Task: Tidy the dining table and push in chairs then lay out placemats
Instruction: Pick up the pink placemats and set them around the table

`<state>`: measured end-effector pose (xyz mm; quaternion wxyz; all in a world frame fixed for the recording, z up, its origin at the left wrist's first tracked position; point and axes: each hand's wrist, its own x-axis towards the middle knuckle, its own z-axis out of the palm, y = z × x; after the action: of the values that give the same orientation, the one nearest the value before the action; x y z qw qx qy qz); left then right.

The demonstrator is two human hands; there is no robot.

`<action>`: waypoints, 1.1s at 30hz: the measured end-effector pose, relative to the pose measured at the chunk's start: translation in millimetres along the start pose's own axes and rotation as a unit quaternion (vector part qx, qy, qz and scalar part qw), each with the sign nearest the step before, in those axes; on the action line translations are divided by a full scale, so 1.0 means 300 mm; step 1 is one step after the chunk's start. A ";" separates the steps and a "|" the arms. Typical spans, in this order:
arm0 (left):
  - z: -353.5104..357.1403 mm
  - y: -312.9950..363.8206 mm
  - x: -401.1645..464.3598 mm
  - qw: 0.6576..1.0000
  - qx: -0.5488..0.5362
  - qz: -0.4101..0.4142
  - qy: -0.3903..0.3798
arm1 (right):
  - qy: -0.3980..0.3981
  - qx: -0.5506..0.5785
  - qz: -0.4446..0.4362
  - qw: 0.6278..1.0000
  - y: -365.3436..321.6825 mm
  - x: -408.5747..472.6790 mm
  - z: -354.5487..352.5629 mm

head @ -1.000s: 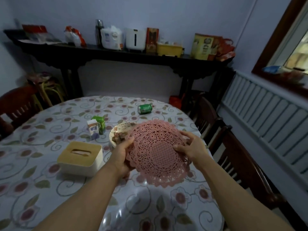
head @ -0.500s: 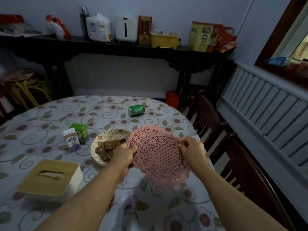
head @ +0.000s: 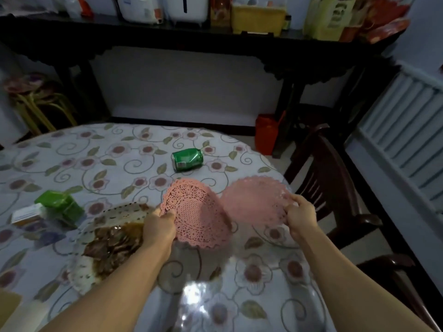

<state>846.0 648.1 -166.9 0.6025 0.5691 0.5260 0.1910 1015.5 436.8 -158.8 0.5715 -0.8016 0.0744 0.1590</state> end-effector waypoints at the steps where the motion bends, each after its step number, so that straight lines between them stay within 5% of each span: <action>1: 0.016 0.004 0.026 1.000 0.013 0.010 0.019 | 0.000 0.023 0.012 1.000 -0.002 0.055 0.026; 14: 0.079 -0.017 0.201 0.992 0.067 0.032 0.105 | -0.040 0.119 0.090 0.988 0.043 0.243 0.325; 21: 0.065 -0.013 0.163 0.990 0.076 0.037 0.111 | -0.128 -0.060 0.124 0.982 0.065 0.192 0.352; 26: 0.022 0.008 0.083 0.994 0.048 0.047 0.082 | -0.091 -0.062 0.115 0.987 0.025 0.076 0.282; 33: -0.088 -0.014 -0.041 0.999 -0.001 0.001 -0.034 | -0.267 -0.014 0.146 0.953 -0.036 -0.210 0.233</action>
<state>817.3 649.5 -160.2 0.6199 0.5755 0.5045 0.1730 947.8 502.3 -148.4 0.5297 -0.7183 0.0335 0.4498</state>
